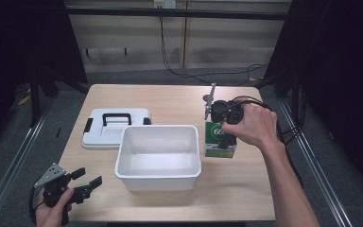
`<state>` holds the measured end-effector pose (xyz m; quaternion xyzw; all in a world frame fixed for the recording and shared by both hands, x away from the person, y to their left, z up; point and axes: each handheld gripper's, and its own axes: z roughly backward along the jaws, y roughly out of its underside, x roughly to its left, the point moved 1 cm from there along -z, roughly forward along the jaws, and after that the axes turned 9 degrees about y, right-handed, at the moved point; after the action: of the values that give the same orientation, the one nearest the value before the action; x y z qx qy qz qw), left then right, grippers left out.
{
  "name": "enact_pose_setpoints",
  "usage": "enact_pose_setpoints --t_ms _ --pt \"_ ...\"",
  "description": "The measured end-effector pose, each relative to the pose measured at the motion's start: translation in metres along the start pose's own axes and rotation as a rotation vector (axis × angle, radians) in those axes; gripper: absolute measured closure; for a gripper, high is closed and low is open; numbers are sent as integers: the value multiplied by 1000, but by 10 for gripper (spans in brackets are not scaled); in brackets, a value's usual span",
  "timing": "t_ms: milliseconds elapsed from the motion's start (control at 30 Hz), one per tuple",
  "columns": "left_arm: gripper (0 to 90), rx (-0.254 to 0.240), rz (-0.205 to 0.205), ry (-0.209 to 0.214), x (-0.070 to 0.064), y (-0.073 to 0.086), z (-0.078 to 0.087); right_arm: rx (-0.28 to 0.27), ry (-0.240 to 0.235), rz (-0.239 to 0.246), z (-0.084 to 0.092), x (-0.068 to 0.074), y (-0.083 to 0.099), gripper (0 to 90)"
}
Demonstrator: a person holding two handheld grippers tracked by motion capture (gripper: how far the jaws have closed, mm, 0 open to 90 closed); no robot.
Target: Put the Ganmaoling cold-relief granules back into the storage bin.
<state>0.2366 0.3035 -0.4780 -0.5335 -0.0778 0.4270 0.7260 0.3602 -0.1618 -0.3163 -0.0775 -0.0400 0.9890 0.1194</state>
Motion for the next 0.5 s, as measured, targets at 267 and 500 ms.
enact_pose_setpoints --t_ms 267,500 --pt "167 2 -2 0 0 0 0 -12 5 13 12 1 -3 160" --pt "168 1 -1 1 -1 0 0 -11 -4 16 23 3 -10 161"
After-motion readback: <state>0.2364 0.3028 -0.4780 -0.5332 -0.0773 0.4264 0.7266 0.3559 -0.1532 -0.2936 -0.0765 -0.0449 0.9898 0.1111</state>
